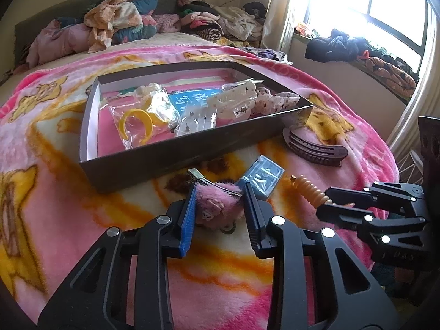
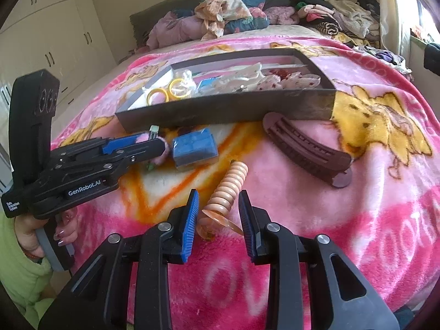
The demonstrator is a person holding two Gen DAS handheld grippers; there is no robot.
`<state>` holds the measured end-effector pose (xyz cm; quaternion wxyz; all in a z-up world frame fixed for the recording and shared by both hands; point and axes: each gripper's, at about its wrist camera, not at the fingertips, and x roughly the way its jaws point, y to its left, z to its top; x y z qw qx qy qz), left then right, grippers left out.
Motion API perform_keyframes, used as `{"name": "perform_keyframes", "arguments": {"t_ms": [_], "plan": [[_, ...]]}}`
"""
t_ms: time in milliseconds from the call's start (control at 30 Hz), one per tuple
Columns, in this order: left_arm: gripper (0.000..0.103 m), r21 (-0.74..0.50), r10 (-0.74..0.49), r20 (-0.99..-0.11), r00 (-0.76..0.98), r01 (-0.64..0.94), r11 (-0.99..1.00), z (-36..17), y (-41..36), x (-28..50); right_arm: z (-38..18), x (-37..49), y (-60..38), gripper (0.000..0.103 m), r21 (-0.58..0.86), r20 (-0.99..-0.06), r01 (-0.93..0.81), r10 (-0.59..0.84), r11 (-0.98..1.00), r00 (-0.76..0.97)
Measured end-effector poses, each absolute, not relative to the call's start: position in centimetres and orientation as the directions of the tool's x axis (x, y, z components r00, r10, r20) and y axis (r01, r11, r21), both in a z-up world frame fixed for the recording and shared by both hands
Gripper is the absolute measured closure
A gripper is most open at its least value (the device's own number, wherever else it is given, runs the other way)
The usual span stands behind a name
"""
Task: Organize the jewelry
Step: 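Grasp the pink fluffy clip with the left tool while the right tool grasps the orange spiral tie, then carry the pink clip and spiral tie with both tools over the box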
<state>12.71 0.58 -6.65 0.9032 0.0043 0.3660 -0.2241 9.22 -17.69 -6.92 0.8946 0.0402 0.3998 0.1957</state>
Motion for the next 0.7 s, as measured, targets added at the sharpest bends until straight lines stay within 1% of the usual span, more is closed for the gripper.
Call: {"name": "perform_keyframes", "arguments": {"t_ms": [67, 100, 133, 600, 633, 700], "plan": [[0.079, -0.157, -0.405, -0.660, 0.633, 0.411, 0.898, -6.3, 0.5, 12.6, -6.5, 9.3, -17.9, 0.075, 0.230, -0.693, -0.314, 0.381, 0.921, 0.612], [0.079, -0.157, -0.408, -0.658, 0.633, 0.414, 0.896, -6.1, 0.4, 12.6, -6.3, 9.4, -18.1, 0.081, 0.231, -0.687, -0.312, 0.382, 0.921, 0.618], [0.079, -0.155, -0.409, -0.654, 0.636, 0.416, 0.896, -5.9, 0.4, 12.6, -6.1, 9.4, -18.3, 0.092, 0.235, -0.683, -0.312, 0.385, 0.921, 0.621], [0.079, -0.155, -0.424, -0.625, 0.655, 0.429, 0.890, -4.3, -0.5, 13.6, -6.5, 10.1, -18.9, 0.094, 0.249, -0.685, -0.308, 0.392, 0.918, 0.614], [0.079, -0.154, -0.424, -0.625, 0.656, 0.429, 0.890, -4.2, -0.5, 13.6, -6.7, 10.1, -18.9, 0.098, 0.250, -0.687, -0.308, 0.392, 0.918, 0.611], [0.079, -0.155, -0.423, -0.625, 0.656, 0.427, 0.891, -4.2, -0.5, 13.6, -7.2, 10.3, -19.0, 0.098, 0.267, -0.698, -0.305, 0.402, 0.914, 0.593]]}}
